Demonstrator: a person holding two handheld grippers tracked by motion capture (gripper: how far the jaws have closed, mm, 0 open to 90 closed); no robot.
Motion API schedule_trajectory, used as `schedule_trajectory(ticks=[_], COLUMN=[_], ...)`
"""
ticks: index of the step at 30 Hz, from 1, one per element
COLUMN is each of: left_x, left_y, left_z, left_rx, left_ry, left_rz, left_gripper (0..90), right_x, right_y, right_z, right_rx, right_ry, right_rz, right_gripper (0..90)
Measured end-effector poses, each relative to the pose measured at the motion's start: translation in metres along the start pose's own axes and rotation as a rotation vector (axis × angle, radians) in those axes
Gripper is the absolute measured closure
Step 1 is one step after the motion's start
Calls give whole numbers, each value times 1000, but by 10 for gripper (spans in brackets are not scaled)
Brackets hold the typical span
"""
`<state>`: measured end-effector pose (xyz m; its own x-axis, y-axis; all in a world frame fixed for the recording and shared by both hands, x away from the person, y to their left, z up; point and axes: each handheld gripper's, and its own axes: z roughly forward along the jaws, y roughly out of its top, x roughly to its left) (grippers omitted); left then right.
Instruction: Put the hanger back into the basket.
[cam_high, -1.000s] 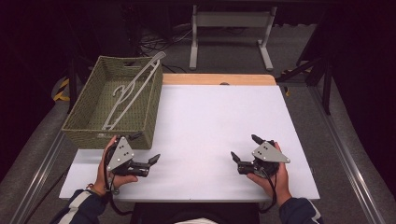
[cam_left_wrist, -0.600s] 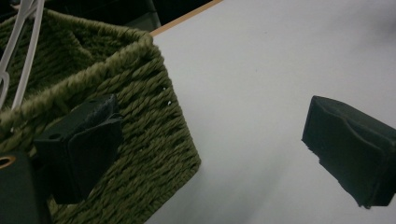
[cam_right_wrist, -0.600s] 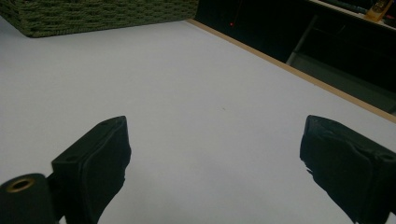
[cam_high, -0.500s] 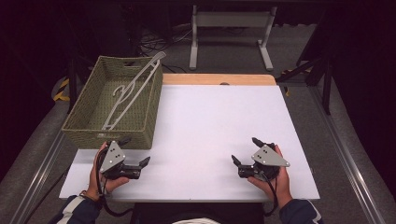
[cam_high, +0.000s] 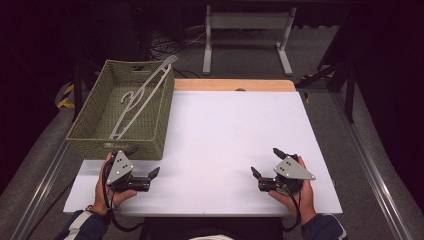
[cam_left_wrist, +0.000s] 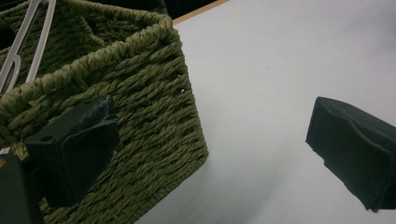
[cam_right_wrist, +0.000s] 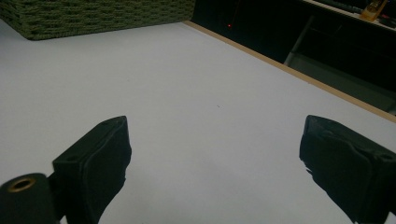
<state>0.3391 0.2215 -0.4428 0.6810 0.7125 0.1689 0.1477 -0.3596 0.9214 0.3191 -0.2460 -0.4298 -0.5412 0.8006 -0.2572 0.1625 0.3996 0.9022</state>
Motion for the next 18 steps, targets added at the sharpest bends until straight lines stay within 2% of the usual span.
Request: schedule_trajectory(ticks=[8,14,18], left_x=[-2,-1,2], left_y=[-1,-1,-1], left_z=[-1,0,2], left_rx=[-11,-14,0], left_ry=[-25,-24,-24], left_rz=[-3,-4,-7], left_gripper=[32,32,32], right_x=[1,2,0], right_y=[1,0,-1], right_z=[2,3,4], right_rx=[11,18,24], right_ry=[0,-5,-4], right_rz=[5,0,-1], right_gripper=[92,92,92])
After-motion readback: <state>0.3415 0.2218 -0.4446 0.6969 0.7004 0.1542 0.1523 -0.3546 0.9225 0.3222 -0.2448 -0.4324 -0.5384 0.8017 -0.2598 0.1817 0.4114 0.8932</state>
